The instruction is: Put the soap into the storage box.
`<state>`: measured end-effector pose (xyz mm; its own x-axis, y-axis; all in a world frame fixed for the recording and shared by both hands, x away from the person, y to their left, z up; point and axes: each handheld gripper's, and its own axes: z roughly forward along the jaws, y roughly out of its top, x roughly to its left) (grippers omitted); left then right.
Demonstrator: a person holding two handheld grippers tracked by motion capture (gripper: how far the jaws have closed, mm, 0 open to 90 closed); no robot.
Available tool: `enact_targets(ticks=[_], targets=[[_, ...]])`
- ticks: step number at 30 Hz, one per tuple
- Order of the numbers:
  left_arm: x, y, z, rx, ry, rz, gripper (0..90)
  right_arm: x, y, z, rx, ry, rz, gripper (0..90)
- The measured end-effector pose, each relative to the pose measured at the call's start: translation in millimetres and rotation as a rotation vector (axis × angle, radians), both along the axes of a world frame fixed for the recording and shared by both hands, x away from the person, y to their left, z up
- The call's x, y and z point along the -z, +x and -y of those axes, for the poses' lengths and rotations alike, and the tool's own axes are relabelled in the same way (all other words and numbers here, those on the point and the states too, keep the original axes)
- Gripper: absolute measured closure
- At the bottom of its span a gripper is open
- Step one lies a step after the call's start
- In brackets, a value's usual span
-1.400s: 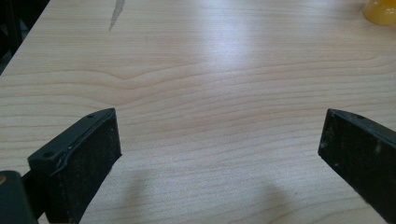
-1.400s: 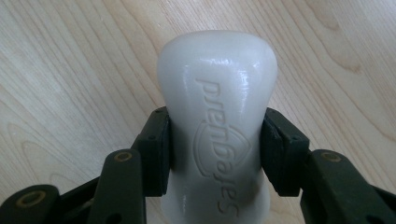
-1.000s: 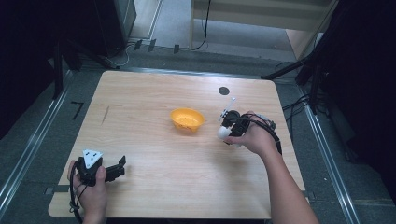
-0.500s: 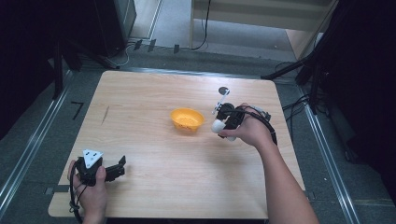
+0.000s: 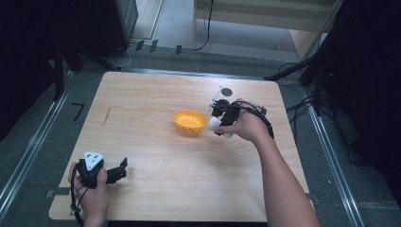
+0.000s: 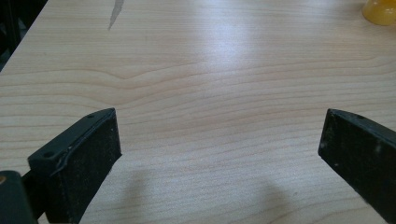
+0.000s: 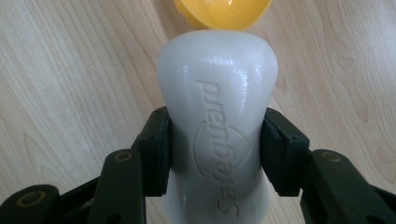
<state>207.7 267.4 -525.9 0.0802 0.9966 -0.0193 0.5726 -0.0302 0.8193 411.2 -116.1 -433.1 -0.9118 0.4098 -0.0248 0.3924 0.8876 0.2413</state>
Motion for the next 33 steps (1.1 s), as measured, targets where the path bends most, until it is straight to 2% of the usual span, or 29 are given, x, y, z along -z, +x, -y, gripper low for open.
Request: enact_targets(ticks=[5,17,25,33], targets=[[0.1,0.1,-0.2,0.001,-0.003,0.000,0.0,-2.3,5.2,-7.0,-0.015,-0.012,0.000,51.0],[0.1,0.2,-0.5,-0.001,-0.005,0.000,0.0,-11.0,15.6,-19.6,-0.036,-0.007,-0.002,51.0],[0.1,0.1,-0.8,0.001,-0.010,0.002,0.0,-18.2,23.1,-35.7,-0.062,-0.009,0.004,51.0],[0.1,0.1,-1.1,-0.001,-0.010,0.001,0.0,-17.8,31.6,-51.3,-0.086,-0.008,0.006,51.0]])
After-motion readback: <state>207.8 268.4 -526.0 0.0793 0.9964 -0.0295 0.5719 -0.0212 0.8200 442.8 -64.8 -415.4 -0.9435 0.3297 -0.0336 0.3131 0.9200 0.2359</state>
